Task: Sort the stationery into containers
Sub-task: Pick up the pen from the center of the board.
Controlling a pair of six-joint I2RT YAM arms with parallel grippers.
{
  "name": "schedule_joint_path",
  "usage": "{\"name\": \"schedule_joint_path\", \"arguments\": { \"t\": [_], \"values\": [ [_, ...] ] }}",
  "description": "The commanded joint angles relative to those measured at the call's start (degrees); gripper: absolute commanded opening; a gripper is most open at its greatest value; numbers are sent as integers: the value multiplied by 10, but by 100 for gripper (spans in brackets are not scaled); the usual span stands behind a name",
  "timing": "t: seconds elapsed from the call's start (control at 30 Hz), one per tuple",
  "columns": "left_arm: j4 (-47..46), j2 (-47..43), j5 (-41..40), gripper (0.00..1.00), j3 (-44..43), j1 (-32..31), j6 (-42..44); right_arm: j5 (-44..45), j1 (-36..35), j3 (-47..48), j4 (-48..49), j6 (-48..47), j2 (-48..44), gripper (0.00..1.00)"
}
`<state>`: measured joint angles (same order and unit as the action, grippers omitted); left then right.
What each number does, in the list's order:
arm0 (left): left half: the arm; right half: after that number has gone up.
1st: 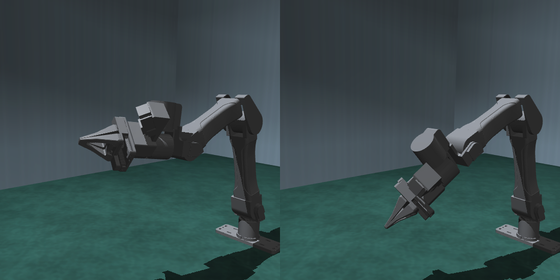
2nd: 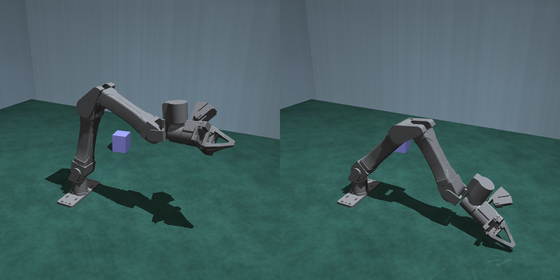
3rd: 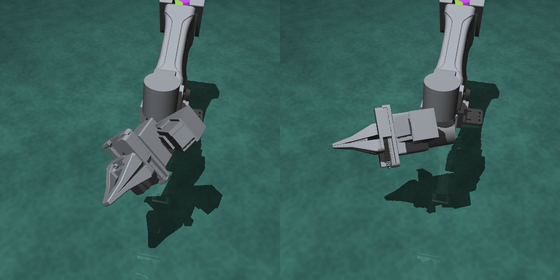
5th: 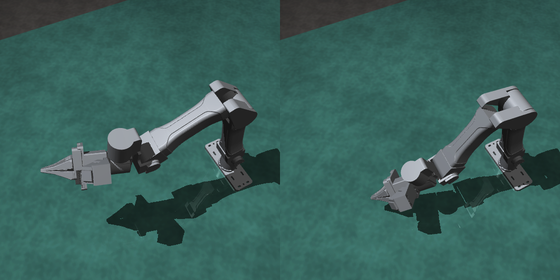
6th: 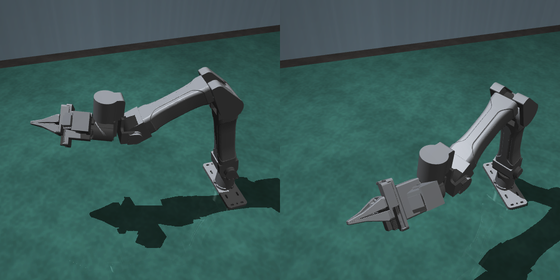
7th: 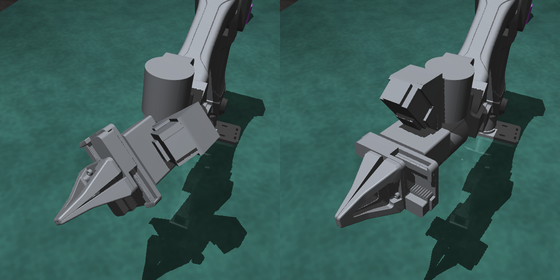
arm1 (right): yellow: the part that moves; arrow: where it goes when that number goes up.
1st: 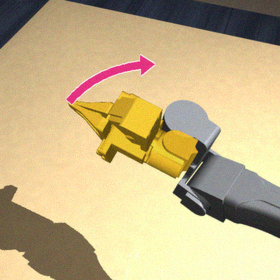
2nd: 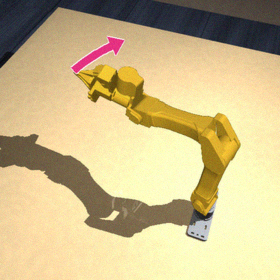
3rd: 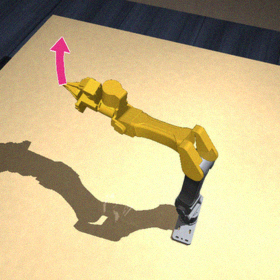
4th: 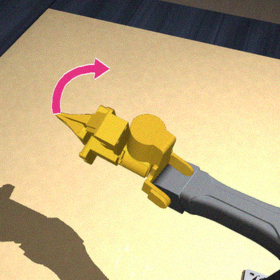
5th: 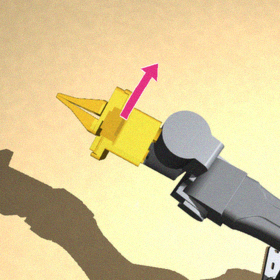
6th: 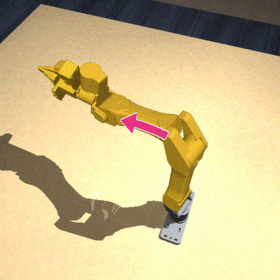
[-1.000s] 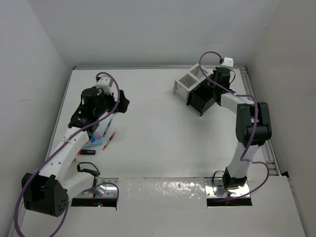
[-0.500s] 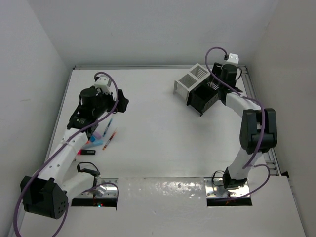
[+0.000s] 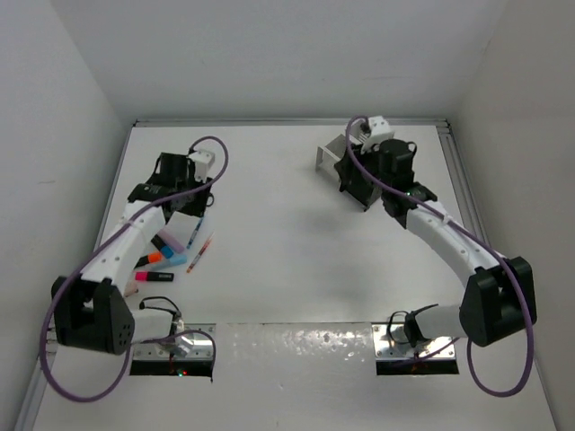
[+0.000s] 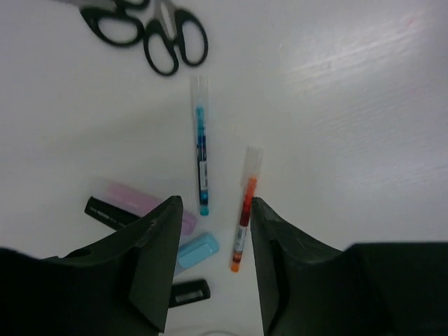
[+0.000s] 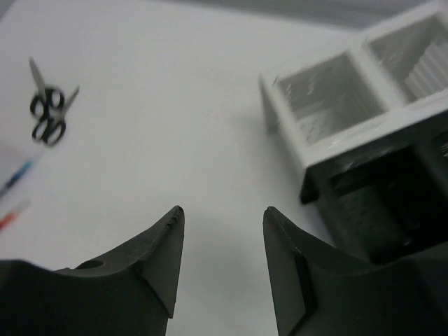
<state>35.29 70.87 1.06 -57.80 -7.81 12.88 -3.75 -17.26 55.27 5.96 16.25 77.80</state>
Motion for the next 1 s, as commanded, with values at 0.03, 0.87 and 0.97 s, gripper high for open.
{"name": "schedule_joint_path", "arguments": {
  "t": [0.03,0.87,0.97],
  "values": [
    [102,81,-36,43,-35,12,59,-12,-48,-39,-33,5,-3,48],
    [-13,338,-66,41,-23,20,63,54,-135,-123,-75,21,-90,51],
    [-19,336,-52,22,-17,20,57,68,-140,-123,-76,21,-100,51]
  ]
}}
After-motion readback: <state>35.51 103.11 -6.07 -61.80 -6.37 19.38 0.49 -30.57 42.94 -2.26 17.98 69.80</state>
